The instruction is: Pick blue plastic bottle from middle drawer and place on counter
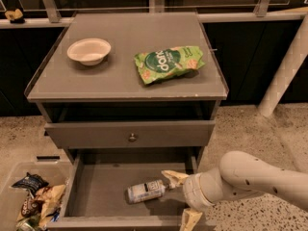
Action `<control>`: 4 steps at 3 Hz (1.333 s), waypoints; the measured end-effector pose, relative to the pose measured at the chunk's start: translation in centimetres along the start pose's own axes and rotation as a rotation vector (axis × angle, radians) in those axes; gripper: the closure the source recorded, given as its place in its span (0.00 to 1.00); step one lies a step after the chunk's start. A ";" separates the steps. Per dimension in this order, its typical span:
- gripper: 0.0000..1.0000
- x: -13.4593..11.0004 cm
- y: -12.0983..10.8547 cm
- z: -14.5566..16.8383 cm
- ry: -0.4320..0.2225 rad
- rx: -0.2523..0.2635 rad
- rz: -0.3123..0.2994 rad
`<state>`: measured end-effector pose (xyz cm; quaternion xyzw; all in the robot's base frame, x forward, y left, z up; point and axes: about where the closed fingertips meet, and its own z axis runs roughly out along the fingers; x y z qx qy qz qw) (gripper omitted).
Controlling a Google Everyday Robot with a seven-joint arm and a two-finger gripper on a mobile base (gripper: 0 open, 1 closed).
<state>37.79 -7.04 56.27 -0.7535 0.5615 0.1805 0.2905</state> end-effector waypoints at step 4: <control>0.00 2.5 -9.5 7.8 -0.202 0.083 0.009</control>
Offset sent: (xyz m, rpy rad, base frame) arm 0.0672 0.0301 -0.0364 0.1710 -0.0633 -0.0156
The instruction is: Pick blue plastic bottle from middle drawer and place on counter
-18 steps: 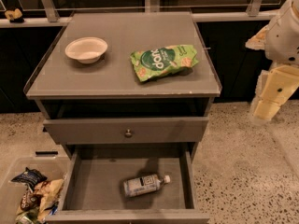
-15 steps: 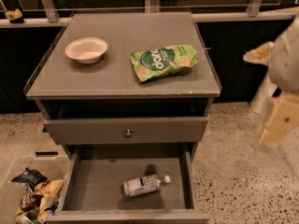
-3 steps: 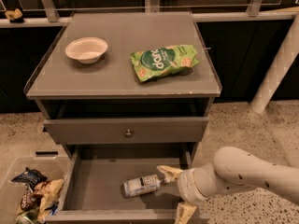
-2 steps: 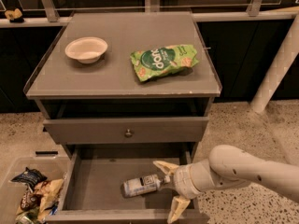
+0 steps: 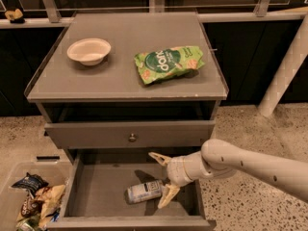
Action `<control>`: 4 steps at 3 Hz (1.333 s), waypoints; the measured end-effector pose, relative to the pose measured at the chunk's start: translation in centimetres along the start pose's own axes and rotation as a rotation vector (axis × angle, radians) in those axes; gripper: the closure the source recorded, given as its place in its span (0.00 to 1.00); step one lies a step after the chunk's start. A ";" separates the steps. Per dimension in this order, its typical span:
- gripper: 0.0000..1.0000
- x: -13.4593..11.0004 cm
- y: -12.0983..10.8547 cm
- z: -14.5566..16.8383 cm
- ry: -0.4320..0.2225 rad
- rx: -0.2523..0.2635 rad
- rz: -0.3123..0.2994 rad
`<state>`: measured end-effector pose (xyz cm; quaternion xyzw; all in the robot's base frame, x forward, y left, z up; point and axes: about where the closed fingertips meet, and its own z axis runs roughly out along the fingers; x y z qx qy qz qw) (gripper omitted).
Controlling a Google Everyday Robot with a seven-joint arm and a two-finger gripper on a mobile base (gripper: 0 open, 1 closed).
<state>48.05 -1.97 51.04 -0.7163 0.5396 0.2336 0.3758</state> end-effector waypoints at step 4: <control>0.00 -2.1 -0.9 8.9 -0.208 -0.064 0.022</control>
Offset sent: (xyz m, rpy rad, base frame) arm 0.0021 0.0088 -0.0066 0.0616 0.0103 0.0384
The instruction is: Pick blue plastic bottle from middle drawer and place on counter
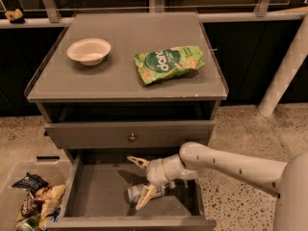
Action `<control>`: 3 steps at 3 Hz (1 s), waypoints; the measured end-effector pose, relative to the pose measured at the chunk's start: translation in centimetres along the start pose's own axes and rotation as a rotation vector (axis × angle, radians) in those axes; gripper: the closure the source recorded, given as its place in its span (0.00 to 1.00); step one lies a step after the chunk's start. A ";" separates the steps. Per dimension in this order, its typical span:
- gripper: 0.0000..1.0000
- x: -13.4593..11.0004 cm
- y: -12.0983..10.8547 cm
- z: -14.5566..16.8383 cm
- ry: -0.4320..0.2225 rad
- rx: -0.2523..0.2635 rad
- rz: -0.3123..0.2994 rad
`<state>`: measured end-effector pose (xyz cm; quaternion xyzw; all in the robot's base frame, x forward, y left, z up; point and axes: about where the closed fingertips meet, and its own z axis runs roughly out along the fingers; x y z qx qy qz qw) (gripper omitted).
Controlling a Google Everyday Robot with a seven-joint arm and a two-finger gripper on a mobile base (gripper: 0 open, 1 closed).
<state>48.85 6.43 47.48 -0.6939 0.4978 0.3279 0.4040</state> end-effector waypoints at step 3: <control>0.00 0.2 0.4 1.0 0.058 -0.007 0.013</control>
Offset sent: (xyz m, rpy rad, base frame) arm -0.0050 0.0088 -0.0139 -0.1248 0.0058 -0.0316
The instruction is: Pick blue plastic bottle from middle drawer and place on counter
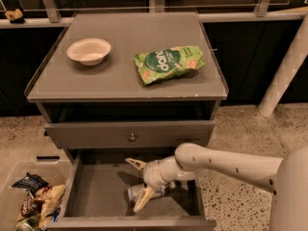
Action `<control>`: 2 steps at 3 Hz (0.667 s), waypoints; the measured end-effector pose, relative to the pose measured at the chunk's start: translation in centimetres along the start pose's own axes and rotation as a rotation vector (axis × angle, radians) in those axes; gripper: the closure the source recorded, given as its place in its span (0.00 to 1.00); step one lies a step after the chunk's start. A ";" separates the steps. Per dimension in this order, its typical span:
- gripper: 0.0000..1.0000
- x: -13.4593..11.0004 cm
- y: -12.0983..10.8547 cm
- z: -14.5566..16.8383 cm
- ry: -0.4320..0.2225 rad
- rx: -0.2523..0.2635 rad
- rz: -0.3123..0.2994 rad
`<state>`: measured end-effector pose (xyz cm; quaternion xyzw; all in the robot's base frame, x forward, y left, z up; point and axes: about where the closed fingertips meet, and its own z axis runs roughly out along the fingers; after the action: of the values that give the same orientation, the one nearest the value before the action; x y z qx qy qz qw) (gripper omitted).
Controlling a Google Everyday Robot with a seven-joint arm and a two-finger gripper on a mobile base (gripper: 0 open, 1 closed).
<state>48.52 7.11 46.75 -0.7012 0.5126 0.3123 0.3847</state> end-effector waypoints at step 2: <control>0.00 1.8 0.8 -0.2 0.318 0.007 0.032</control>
Offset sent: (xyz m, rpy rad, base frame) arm 0.0085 -0.0266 -0.0264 -0.9916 -0.0950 -0.5319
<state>48.30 5.90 45.22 -0.7323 0.5792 0.2018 0.2961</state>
